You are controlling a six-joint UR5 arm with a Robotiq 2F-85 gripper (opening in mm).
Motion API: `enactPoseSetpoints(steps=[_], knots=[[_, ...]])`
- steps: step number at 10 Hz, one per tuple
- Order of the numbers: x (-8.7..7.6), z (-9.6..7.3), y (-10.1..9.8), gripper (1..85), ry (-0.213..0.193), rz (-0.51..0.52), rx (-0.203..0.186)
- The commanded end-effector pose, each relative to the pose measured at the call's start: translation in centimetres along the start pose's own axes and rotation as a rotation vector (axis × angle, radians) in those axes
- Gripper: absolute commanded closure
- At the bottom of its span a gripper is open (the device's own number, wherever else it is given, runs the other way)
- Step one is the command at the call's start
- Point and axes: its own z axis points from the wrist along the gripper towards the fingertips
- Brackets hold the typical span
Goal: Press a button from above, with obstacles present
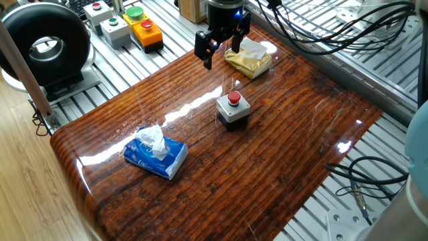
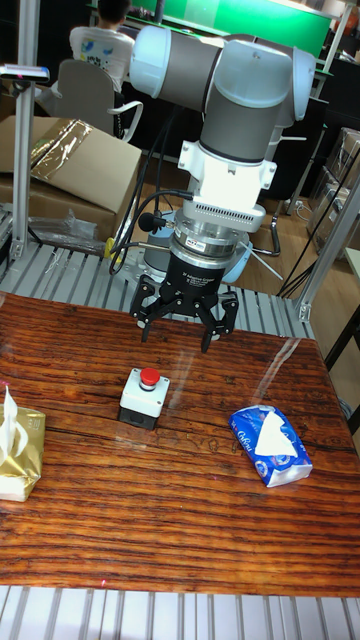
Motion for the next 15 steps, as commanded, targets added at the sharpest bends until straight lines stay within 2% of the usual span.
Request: enactPoseSetpoints(steps=[1,3,9,12,14,15], knots=[[-1.8,-0.2,3.3,84.3,-0.073,-0.077,-0.118],[-1.4,0.5,3.2,84.3,-0.069,-0.065,-0.115],[-0.9,0.4,3.0,84.3,-0.046,-0.051,-0.104],[-0.6,0.3,2.2,84.3,-0.034,-0.050,-0.071],[-0.1,0.0,1.4,84.3,-0.014,-0.051,-0.032],[-0.1,0.0,1.5,84.3,-0.015,-0.048,-0.038]])
